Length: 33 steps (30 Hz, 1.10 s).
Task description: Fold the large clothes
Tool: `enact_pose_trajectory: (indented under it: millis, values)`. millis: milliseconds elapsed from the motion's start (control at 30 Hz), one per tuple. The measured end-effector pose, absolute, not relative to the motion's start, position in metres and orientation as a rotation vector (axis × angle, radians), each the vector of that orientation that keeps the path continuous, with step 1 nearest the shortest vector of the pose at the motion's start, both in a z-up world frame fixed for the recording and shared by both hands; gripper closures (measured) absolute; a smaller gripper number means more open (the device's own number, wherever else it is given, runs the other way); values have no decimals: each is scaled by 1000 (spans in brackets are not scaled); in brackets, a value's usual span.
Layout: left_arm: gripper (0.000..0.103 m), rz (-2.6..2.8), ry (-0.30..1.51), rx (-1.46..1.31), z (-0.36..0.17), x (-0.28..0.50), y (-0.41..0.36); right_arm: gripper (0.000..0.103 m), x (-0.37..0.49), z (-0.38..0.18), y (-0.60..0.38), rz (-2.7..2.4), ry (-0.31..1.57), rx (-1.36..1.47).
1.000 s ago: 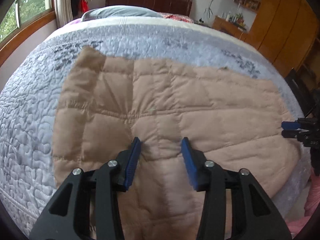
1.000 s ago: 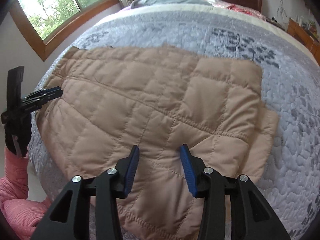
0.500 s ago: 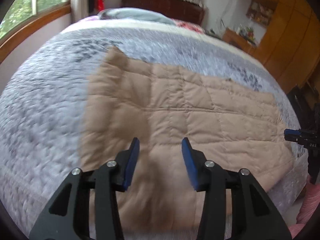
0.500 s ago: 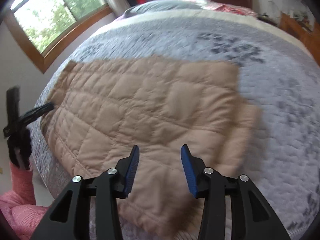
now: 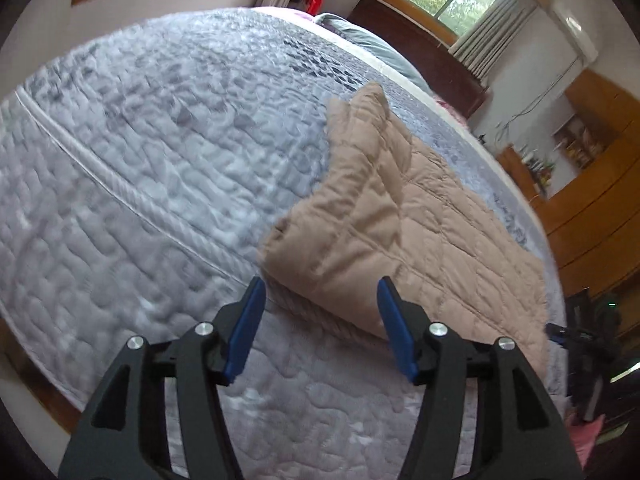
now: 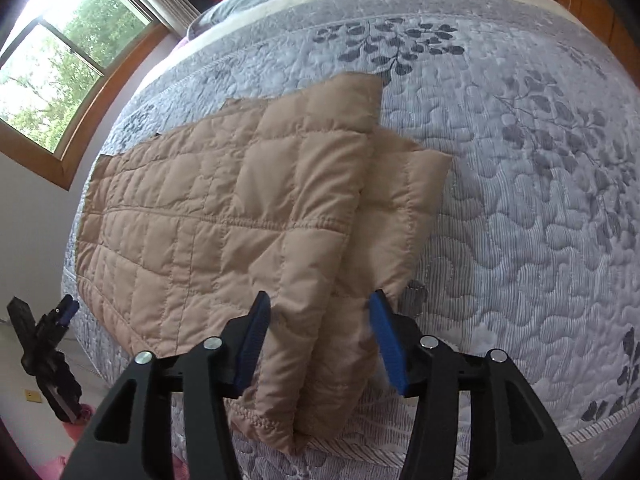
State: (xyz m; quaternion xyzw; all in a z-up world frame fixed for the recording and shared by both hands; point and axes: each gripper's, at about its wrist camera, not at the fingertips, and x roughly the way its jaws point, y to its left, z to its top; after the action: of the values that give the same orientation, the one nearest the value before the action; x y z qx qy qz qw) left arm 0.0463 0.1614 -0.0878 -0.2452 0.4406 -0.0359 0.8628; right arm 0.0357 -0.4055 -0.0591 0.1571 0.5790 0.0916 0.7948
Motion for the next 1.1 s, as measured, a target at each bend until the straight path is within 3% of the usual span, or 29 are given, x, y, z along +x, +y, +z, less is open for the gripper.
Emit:
enact_pose_trajectory:
  millis: [467,767,1100]
  values:
    - [42,-103,930,-747,-126,75,161,51,51,-76,-395,179,1296,307]
    - [78,-76,958,-757,-138,100,160,52,54,-83,-391,169,1310,298]
    - [82,-100,946,-728,-152,109,158,50,55,-92,-382,153,1290,269]
